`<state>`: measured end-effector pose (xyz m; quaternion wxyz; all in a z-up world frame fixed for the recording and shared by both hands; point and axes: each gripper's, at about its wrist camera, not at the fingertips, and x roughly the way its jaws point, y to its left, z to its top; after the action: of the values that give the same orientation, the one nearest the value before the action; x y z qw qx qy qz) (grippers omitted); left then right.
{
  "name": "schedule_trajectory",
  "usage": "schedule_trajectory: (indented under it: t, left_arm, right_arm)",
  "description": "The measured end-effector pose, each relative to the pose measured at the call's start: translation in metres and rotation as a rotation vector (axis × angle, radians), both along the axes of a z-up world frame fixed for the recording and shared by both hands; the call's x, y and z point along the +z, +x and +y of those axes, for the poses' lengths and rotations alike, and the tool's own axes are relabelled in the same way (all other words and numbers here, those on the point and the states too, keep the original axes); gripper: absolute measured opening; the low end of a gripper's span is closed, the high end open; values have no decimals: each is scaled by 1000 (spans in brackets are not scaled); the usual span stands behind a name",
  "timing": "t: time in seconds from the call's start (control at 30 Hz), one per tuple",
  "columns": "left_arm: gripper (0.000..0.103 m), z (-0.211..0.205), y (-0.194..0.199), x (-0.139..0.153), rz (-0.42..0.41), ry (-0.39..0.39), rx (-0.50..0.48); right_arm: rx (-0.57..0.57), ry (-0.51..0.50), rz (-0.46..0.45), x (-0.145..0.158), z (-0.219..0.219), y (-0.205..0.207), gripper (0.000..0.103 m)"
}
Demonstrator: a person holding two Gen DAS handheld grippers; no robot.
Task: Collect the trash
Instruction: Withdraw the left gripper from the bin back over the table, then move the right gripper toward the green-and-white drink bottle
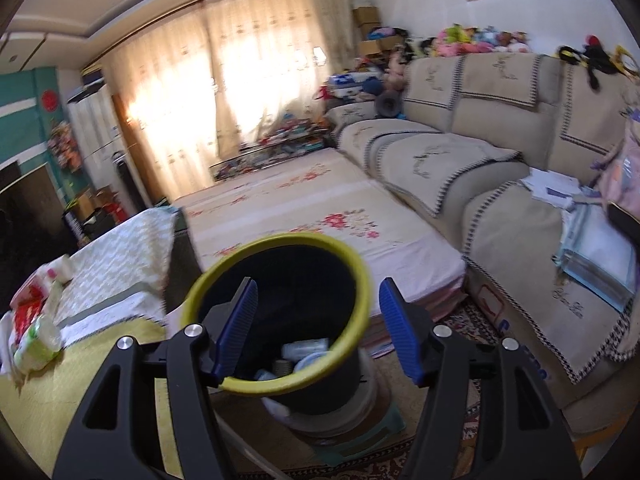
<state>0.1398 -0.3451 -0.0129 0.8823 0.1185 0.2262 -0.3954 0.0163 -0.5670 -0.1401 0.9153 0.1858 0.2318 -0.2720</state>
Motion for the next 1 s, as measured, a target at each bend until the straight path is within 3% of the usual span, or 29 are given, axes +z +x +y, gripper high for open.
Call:
schedule_trajectory:
  t: [0.1,0.23,0.57,0.73,0.9,1.0]
  left_arm:
    - [91,53,-6,12,-42,-24,100]
    - [92,128,-13,18,-98,-27,270]
    - [92,284,-13,4,-27,-90,543]
    - [92,317,-9,-8,14,-101,589]
    - [92,312,-1,-17,47,-113,596]
    - [92,311,1,-21,52,-115,591]
  right_arm:
    - [85,-6,10,2,27,19,60]
    - [239,-1,22,4,70,49,61]
    - [636,12,42,10,202,120,63]
    - [773,-40,83,13,245,147,68]
    - [854,-25,89,20,260,173,71]
    - [908,-15,88,24,261,191,80]
